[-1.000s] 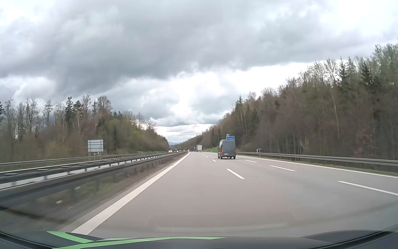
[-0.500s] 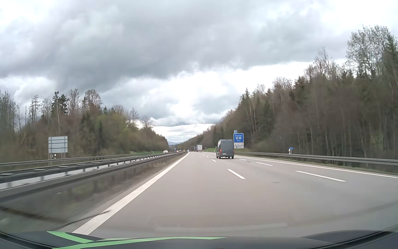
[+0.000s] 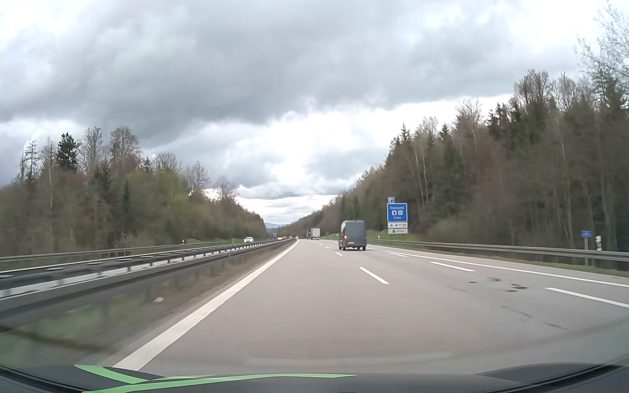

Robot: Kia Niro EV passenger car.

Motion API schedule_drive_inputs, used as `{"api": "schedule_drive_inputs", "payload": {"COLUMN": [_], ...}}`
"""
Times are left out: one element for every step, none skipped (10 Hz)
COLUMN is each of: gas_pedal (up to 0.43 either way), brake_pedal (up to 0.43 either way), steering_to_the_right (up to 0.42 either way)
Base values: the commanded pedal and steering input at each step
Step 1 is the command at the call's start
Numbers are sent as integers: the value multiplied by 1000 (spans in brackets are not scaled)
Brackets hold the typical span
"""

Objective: Follow the waypoints while adhering to traffic rules and regulations

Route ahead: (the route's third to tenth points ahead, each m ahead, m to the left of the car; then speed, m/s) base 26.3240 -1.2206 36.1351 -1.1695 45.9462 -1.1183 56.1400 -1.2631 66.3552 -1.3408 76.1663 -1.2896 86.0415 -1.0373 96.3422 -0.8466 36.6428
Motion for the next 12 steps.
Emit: {"api": "schedule_drive_inputs", "payload": {"gas_pedal": [299, 287, 287, 287, 287, 287, 287, 280, 280, 280, 280, 280], "brake_pedal": [0, 0, 0, 0, 0, 0, 0, 0, 0, 0, 0, 0], "steering_to_the_right": [-3, -3, -3, -3, -3, -3, -4, -4, -4, -4, -4, -4]}}
